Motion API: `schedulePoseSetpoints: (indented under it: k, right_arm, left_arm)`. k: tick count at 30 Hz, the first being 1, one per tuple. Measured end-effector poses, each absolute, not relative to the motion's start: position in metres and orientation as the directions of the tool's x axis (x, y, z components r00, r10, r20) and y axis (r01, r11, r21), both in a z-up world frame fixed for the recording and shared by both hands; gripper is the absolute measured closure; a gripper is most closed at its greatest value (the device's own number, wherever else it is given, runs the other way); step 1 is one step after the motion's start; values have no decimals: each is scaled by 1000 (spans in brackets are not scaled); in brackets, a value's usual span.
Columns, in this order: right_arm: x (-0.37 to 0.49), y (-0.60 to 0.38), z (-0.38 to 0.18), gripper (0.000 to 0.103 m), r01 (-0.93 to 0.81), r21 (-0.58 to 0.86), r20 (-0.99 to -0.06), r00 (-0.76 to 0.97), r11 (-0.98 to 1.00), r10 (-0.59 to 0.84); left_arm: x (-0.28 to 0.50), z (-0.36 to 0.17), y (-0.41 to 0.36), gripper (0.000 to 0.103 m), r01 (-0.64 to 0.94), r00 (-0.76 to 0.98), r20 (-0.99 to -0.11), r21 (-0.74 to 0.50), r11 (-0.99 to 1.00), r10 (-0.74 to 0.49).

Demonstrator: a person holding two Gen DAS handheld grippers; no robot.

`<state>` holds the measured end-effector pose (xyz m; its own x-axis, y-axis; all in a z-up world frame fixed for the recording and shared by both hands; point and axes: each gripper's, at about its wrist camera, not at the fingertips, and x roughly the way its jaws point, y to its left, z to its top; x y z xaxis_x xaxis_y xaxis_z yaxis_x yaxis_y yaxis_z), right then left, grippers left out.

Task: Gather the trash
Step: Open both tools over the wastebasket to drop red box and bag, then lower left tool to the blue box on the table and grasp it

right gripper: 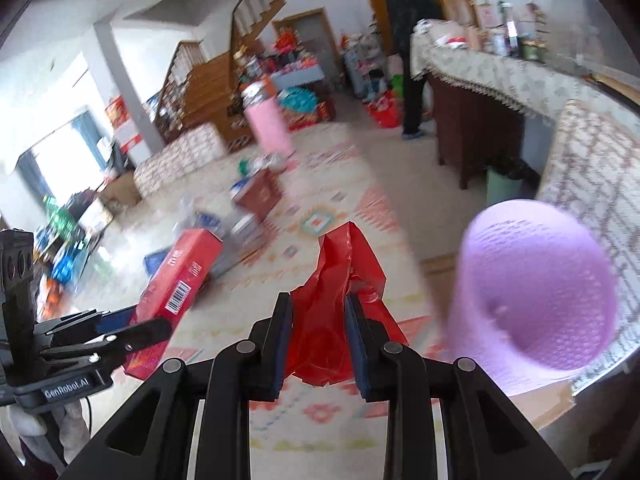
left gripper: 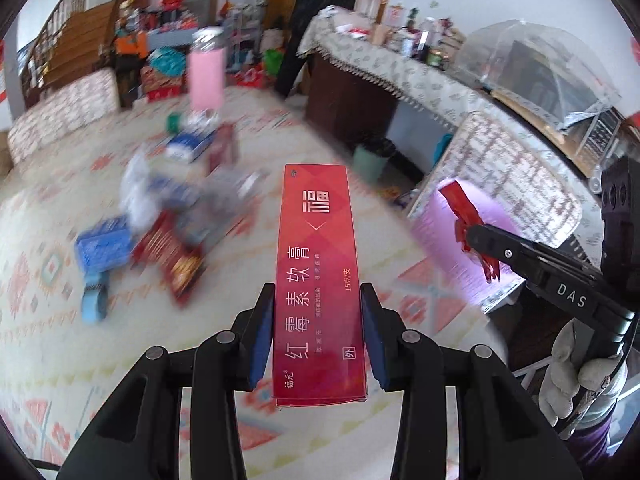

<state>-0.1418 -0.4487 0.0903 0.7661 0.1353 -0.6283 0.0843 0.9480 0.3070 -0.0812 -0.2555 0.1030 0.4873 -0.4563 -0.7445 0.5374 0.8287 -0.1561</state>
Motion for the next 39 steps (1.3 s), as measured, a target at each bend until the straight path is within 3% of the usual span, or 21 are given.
schedulePoseSetpoints:
  k: [10, 17, 19, 21, 25, 35, 39]
  right_arm:
    - [-176, -568, 99, 75, 328, 293, -638, 767, 898, -73]
    - [-175, -619, 75, 74, 409, 300, -682, 724, 862, -106]
    - [-171, -627, 66, 71, 424, 308, -690, 716, 851, -107]
    - [-169, -634, 57, 69, 447, 322, -696, 709, 835, -111]
    - [-170, -641, 46, 52, 460, 356, -695, 712, 813, -98]
    - [-175, -617, 54, 51, 428, 345, -674, 732, 835, -97]
    - [-176, -596, 65, 42, 398, 331, -656, 749, 856, -94]
  left_arm:
    - [-57, 131, -404, 64, 722, 364, -700, -205, 661, -614]
    - [-41, 115, -486, 64, 782, 233, -724, -257, 567, -649]
    - [-38, 109, -495, 59, 781, 221, -736, -260, 568, -640]
    - [-37, 104, -497, 52, 773, 211, -741, -273, 572, -638]
    - [-43, 108, -485, 43, 779, 237, -733, -249, 575, -638]
    - [-65, 130, -396, 37, 737, 361, -688, -204, 645, -630]
    - [-58, 134, -343, 37, 686, 422, -682, -191, 702, -598]
